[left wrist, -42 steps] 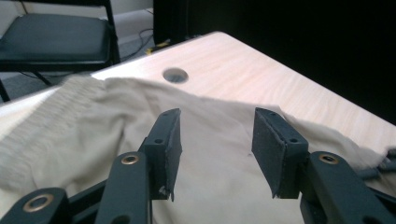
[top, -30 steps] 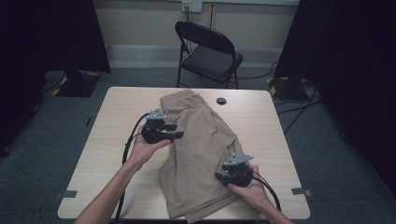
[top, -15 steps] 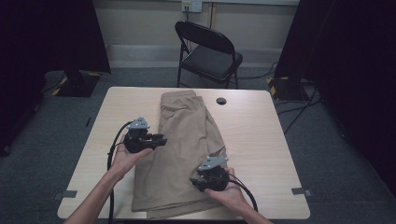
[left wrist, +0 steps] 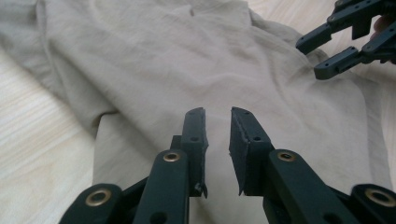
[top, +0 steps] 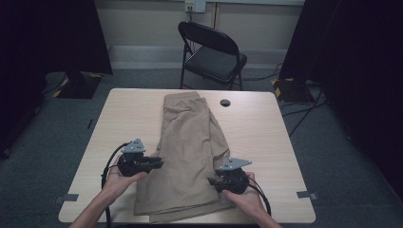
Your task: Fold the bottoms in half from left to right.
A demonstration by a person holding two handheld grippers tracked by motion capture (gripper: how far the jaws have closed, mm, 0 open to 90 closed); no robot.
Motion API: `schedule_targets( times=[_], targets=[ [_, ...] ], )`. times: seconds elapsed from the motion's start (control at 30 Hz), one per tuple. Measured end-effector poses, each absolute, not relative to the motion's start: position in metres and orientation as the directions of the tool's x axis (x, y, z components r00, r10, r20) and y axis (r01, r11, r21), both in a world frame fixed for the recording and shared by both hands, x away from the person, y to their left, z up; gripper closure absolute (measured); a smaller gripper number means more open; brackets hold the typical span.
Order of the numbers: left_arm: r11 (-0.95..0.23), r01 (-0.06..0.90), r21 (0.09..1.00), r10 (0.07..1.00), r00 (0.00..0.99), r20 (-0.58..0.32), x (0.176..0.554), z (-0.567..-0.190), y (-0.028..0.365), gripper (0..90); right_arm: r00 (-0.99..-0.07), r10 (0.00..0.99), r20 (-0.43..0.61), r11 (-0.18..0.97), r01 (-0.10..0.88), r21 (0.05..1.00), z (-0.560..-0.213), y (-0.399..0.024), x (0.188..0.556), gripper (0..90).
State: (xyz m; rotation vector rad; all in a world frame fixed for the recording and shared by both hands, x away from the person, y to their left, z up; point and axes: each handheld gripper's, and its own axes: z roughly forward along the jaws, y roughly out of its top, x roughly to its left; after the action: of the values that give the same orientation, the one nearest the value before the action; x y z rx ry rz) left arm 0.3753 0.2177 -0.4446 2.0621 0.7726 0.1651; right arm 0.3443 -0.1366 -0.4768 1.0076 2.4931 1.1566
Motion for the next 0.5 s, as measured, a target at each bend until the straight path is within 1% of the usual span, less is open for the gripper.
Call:
schedule_targets(
  times=[0.07,0.1,0.13,0.2,0.37,0.5],
  targets=[
    [-0.388,0.471,0.792,0.589,0.788,-0.18,0.378,-0.446,0.22,75.5,-0.746,0.659,0.096,0.461,0.501,0.732,-0.48,-0.133,0.348,58.0],
    [-0.387,0.474,0.791,0.593,0.784,-0.181,0.378,-0.446,0.222,75.2,-0.752,0.652,0.097,0.468,0.501,0.728,-0.482,-0.13,0.349,65.5],
    [-0.384,0.475,0.792,0.594,0.784,-0.182,0.378,-0.447,0.222,74.8,-0.759,0.644,0.101,0.475,0.499,0.725,-0.483,-0.128,0.349,75.8],
    [-0.378,0.472,0.796,0.592,0.785,-0.184,0.377,-0.447,0.222,73.9,-0.77,0.631,0.093,0.491,0.489,0.721,-0.483,-0.127,0.348,89.3],
    [-0.367,0.473,0.801,0.599,0.779,-0.185,0.376,-0.445,0.223,69.9,-0.771,0.632,0.079,0.468,0.461,0.754,-0.466,-0.136,0.34,90.0],
    [-0.365,0.483,0.796,0.609,0.771,-0.188,0.378,-0.447,0.223,68.7,-0.759,0.646,0.082,0.451,0.466,0.762,-0.454,-0.148,0.336,90.0]
  ],
)
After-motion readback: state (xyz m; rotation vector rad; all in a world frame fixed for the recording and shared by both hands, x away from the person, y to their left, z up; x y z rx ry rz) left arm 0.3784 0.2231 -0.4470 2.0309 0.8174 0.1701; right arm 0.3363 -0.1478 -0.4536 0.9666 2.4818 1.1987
